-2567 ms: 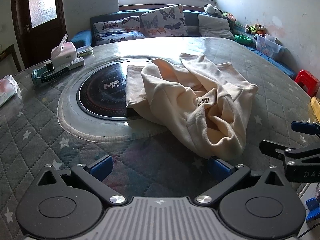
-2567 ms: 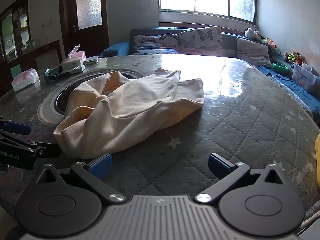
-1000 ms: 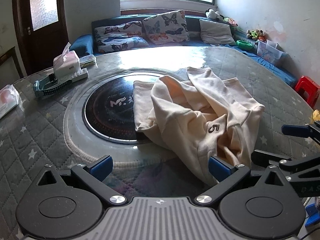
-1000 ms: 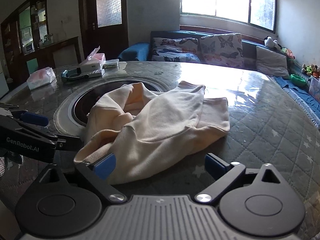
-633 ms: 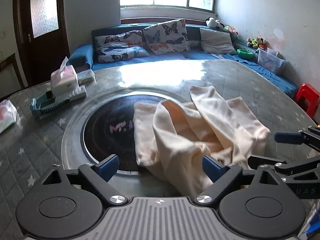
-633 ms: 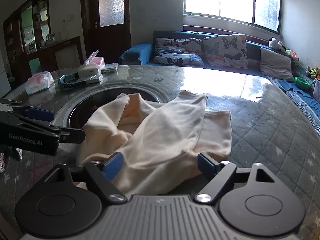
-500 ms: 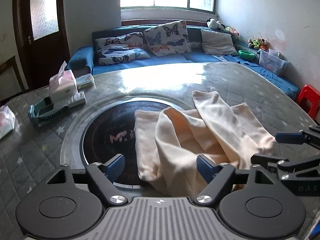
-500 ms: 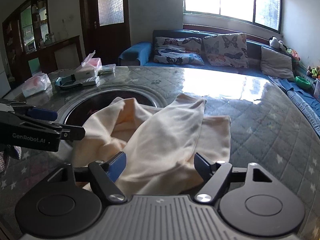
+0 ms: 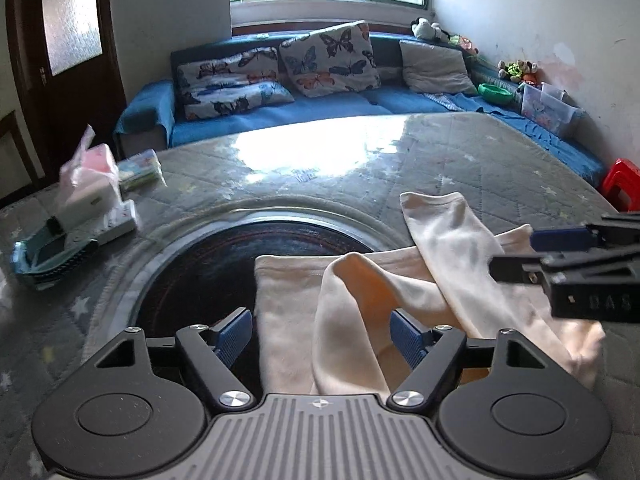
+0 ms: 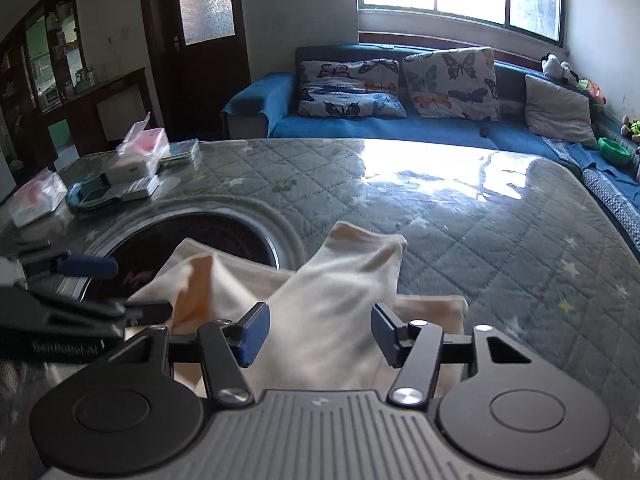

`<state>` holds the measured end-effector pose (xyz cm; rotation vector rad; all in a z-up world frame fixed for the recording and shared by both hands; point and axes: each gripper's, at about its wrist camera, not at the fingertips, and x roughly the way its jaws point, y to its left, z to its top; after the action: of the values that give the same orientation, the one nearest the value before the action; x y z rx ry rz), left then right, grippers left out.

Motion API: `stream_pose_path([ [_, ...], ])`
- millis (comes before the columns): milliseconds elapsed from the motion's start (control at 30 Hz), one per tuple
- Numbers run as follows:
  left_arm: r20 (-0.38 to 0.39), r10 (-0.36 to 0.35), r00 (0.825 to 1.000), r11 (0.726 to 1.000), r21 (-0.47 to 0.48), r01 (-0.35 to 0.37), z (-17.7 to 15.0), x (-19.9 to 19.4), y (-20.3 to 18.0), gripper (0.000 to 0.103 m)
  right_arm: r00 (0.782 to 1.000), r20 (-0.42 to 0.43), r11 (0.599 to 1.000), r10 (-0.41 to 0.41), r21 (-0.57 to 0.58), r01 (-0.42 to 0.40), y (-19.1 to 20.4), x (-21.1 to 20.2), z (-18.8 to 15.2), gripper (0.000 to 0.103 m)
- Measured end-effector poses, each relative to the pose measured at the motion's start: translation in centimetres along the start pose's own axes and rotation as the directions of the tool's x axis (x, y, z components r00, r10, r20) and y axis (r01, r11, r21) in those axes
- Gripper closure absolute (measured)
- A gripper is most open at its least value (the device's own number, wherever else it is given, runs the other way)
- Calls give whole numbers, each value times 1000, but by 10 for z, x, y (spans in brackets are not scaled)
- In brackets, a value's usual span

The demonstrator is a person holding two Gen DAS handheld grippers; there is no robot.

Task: Fold clothes
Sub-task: 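Grasp the sweatshirt hem with the left tool while the right tool grasps another hem edge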

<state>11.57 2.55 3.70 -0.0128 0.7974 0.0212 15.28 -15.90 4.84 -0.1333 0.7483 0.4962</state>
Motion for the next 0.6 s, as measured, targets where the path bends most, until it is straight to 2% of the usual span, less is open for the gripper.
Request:
stream_pose_path([
  [33, -7, -4, 1000, 1000, 0, 4, 1, 5, 0, 26, 1000, -4, 1000, 1, 3, -1, -2, 7, 4, 50],
  [233, -35, -65, 997, 998, -21, 64, 6, 29, 5, 50, 1000, -29, 1000, -1, -8, 1, -4, 49, 28, 53],
  [400, -34, -114, 993, 993, 8, 114, 4, 36, 1, 80, 998, -64, 1000, 2, 0, -2, -7, 88, 38, 59],
  [600, -26, -123, 992, 992, 34, 124, -1, 40, -2, 91, 997, -71, 999, -35, -23, 33, -6, 109, 36, 67],
])
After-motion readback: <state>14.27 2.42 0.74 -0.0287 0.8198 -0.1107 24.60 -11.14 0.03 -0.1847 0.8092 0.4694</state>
